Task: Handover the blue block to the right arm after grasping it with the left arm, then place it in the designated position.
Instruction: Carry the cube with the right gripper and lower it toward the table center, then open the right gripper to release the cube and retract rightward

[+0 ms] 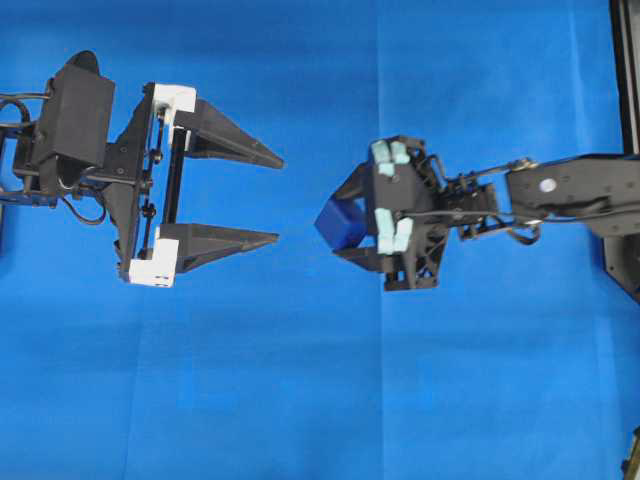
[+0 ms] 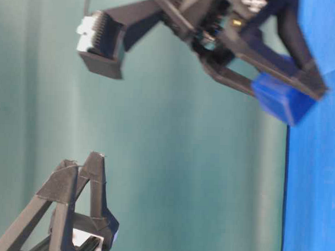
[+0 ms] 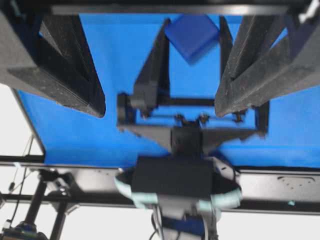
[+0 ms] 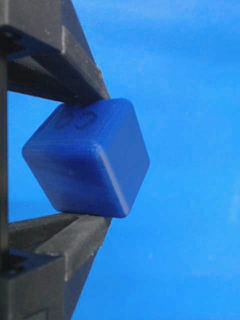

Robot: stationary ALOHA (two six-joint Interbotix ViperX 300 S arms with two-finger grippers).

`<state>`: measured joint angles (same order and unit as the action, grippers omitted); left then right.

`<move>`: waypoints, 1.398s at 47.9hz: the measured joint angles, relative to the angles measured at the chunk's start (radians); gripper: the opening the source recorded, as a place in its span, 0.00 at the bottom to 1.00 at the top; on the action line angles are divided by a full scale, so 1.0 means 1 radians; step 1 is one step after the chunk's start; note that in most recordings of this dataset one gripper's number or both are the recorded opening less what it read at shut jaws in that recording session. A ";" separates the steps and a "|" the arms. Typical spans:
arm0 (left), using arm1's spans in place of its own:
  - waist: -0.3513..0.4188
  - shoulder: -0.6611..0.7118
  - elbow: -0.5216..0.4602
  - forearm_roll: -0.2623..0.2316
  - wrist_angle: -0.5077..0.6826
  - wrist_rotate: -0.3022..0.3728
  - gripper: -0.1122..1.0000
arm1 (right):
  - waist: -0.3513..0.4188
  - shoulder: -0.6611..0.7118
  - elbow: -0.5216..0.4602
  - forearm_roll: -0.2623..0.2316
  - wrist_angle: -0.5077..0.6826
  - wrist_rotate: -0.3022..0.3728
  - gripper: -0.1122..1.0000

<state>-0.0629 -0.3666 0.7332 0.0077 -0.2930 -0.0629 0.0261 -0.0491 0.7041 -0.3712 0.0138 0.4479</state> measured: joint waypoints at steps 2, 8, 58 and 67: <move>0.000 -0.002 0.000 0.000 0.000 0.002 0.94 | -0.005 0.020 -0.002 0.000 -0.017 0.000 0.51; 0.000 -0.002 0.000 0.000 0.000 0.002 0.94 | -0.029 0.080 -0.012 0.002 -0.063 0.000 0.51; 0.000 -0.002 0.000 0.000 0.000 0.000 0.94 | -0.075 0.325 -0.117 0.002 -0.186 0.000 0.51; 0.000 -0.002 0.000 0.000 0.000 0.002 0.94 | -0.075 0.327 -0.117 0.002 -0.186 0.003 0.51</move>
<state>-0.0629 -0.3682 0.7332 0.0077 -0.2930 -0.0614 -0.0491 0.2777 0.5875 -0.3697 -0.1718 0.4510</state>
